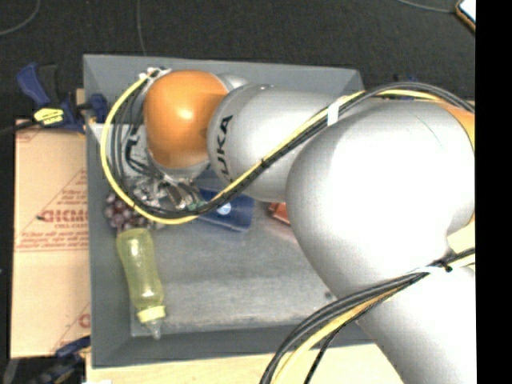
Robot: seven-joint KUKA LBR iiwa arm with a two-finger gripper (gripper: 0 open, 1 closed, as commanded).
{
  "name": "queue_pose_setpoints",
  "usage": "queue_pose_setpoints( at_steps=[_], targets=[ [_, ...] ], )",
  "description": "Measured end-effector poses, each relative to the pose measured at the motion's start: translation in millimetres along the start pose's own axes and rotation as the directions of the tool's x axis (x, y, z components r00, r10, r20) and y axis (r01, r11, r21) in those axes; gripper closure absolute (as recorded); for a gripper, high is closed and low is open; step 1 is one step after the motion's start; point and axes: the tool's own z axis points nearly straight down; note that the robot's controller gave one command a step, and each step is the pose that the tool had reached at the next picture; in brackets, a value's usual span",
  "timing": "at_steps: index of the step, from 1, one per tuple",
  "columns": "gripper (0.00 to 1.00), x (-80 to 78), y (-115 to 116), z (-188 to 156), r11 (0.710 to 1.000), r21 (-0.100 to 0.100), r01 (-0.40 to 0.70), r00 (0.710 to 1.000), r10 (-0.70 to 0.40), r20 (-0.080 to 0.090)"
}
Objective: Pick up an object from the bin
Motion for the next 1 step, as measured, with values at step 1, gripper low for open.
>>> queue_pose_setpoints(
  at_steps=[1],
  targets=[
    [1.00,0.2,3.2,0.3,1.000,-0.003,0.001,1.000,-0.001,-0.001]
  ],
)
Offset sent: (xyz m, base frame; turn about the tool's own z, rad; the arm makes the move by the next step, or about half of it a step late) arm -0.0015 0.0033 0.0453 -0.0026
